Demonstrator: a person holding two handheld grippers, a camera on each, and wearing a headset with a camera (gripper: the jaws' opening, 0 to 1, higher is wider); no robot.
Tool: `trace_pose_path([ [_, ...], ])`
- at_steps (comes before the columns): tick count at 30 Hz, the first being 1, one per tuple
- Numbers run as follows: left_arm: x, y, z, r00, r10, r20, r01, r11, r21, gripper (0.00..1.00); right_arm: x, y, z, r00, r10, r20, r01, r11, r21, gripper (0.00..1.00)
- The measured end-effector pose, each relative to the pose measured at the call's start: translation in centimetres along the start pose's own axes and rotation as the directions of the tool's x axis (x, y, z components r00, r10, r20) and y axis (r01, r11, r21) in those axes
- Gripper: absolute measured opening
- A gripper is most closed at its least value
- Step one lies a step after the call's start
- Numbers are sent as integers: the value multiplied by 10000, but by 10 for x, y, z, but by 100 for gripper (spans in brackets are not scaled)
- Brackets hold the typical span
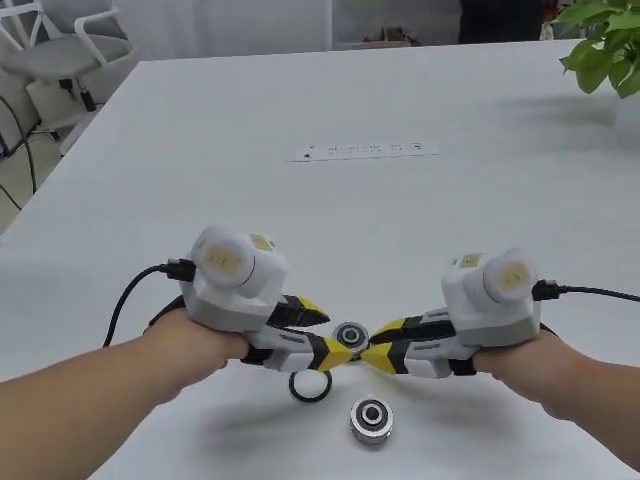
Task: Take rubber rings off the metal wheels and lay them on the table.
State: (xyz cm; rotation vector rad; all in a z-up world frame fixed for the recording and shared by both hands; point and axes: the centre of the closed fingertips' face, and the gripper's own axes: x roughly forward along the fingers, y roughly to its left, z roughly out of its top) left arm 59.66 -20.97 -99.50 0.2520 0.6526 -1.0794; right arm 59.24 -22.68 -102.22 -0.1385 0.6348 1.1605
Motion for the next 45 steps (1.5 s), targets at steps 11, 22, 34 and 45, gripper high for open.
trace_pose_path([
  [11, 13, 0, -1, 9994, -110, -315, 113, 9999, 121, 23, 0, -1, 0, 10000, -40, 57, 39, 10000, 70, 11],
  [22, 17, 3, -1, 9987, 213, -473, -173, 9963, 842, 14, 0, -2, 0, 9998, -118, 131, 118, 9999, 18, 9],
  [34, 16, 3, -2, 9971, 637, -420, -598, 9944, 871, 14, 0, -3, -1, 9994, -338, 104, 330, 9973, 650, 0],
  [45, 17, 2, -1, 9957, 858, -353, -821, 9918, 976, 13, -4, -8, -3, 9977, -354, 581, 198, 9679, 2507, 0],
])
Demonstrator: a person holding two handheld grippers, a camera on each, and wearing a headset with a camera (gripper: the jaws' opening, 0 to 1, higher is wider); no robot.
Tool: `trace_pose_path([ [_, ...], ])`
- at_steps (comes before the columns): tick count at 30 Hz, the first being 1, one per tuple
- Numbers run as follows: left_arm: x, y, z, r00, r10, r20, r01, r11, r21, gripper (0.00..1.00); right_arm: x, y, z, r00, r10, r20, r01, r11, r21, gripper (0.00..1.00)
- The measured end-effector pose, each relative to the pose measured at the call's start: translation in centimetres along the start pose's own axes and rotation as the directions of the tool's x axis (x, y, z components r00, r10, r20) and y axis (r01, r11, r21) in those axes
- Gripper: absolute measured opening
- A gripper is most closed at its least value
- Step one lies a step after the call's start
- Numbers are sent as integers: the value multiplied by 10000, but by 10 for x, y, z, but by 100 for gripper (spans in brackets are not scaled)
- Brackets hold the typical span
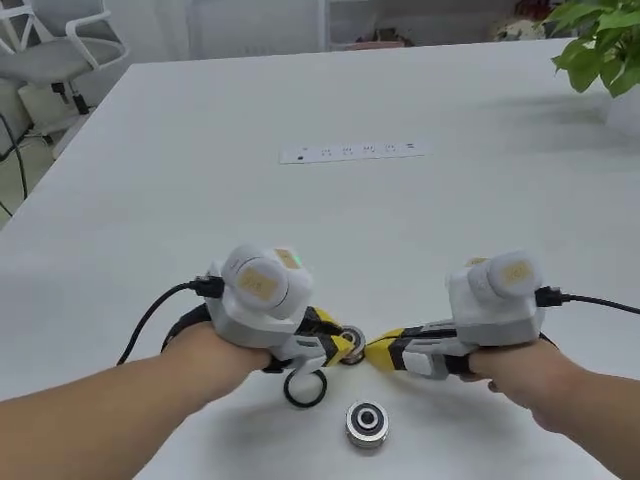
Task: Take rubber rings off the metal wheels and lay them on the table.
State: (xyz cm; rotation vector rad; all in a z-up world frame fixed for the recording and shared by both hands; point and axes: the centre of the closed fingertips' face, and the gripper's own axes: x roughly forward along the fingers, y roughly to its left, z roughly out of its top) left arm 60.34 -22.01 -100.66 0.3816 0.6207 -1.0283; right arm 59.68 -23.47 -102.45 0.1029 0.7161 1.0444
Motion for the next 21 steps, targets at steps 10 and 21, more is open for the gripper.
trace_pose_path([
  [10, 1, -1, 1, 10000, 3, 75, -2, 10000, -88, 13, -6, -6, 17, 9937, 66, 1122, -269, 9831, 1809, 0],
  [21, 2, -2, 1, 9999, 85, 65, -84, 9999, -110, 13, -8, -1, 15, 9936, 168, 1121, -379, 9812, 1893, 0],
])
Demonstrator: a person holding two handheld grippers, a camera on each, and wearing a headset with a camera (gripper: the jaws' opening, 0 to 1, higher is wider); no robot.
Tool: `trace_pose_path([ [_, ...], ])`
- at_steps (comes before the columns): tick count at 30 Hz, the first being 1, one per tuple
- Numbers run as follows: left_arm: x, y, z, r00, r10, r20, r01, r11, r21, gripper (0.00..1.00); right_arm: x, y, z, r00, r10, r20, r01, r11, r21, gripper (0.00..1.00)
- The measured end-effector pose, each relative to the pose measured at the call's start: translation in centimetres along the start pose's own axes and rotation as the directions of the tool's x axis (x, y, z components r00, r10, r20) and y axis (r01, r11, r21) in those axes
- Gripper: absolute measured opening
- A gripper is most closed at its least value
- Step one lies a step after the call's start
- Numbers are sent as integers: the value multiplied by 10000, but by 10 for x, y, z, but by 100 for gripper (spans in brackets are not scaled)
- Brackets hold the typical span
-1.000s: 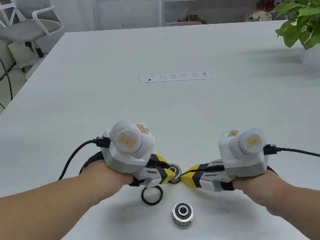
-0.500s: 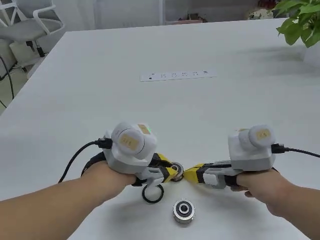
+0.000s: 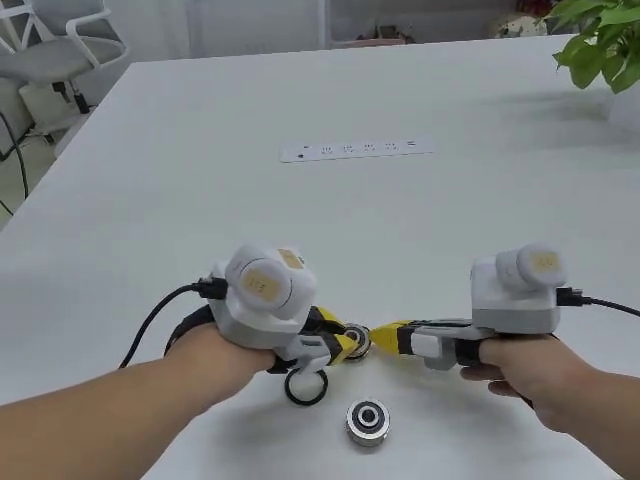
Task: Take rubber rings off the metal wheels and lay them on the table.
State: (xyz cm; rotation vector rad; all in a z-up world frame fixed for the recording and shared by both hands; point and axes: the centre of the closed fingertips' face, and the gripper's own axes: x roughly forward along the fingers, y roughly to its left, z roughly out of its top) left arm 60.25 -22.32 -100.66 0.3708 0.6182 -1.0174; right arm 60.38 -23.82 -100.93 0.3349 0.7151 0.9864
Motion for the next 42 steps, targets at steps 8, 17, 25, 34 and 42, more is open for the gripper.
trace_pose_path([
  [8, 0, -1, 0, 10000, 46, -14, -46, 10000, -29, 13, 1, 10, 0, 9998, 208, -9, -208, 9997, 125, 0],
  [17, 1, -1, 0, 10000, 74, -8, -74, 9999, -139, 13, 4, 16, -2, 9985, 519, -180, -518, 9986, 68, 0],
  [25, 1, 0, 0, 10000, 85, 27, -85, 9999, -111, 13, 4, 20, -2, 9972, 733, -141, -728, 9967, 349, 0],
  [34, 0, 0, 0, 9999, 76, 99, -75, 9999, -80, 13, 2, 21, -3, 9959, 905, -11, -901, 9928, 784, 0],
  [42, 0, 0, 0, 9998, 90, 184, -88, 9999, -99, 13, 1, 23, -2, 9924, 1209, 215, -1227, 9842, 1276, 0],
])
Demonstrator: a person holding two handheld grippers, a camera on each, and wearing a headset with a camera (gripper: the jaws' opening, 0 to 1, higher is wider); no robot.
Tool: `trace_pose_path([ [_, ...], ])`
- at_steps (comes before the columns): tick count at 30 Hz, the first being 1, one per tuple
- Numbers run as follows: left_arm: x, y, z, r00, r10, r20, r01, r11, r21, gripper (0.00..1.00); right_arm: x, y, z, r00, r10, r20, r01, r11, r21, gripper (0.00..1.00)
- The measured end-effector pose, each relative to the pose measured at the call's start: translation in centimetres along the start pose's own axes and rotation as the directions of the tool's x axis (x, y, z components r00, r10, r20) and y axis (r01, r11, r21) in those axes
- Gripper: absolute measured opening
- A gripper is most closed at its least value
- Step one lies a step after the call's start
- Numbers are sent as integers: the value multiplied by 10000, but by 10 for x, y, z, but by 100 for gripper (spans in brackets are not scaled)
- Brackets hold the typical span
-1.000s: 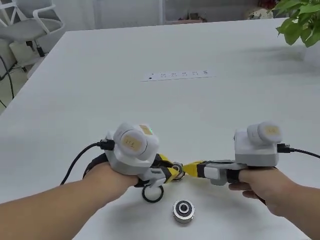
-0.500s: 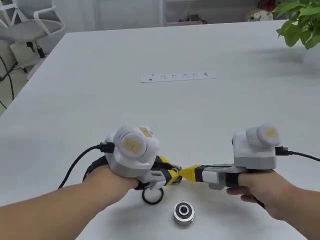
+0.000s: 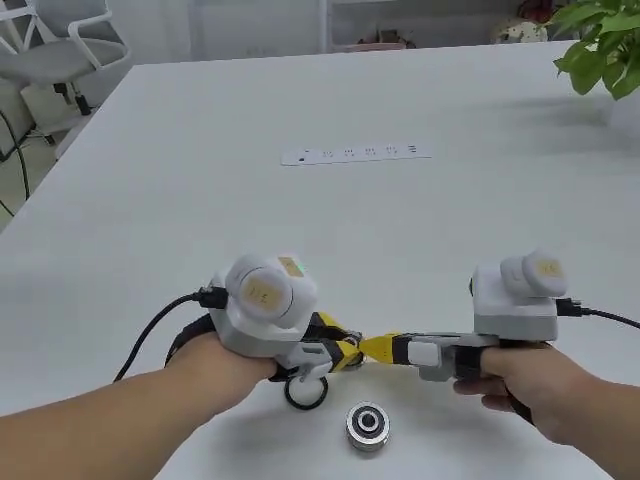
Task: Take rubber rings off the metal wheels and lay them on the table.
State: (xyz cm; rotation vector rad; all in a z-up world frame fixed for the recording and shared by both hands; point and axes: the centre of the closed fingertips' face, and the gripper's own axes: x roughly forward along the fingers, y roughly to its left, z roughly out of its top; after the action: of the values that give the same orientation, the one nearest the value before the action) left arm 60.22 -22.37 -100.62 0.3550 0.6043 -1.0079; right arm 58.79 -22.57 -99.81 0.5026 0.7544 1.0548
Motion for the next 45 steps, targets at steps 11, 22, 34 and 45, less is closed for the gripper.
trace_pose_path([
  [11, 0, 0, 0, 9999, -8, 128, 8, 10000, -7, 13, -1, 10, 0, 9975, 681, 177, -690, 9960, 575, 0],
  [22, 0, -1, 0, 9999, -45, 110, 45, 10000, -2, 13, -1, 19, -3, 9964, 821, 202, -837, 9918, 970, 0],
  [34, -1, -4, 0, 9997, -190, -122, 191, 9997, 122, 14, -1, 5, -3, 9997, 219, 43, -222, 9975, 666, 0],
  [45, -16, -12, 5, 9980, -632, 27, 632, 9977, 244, 25, -1, 2, 0, 9996, 241, 137, -249, 9975, 669, 0],
])
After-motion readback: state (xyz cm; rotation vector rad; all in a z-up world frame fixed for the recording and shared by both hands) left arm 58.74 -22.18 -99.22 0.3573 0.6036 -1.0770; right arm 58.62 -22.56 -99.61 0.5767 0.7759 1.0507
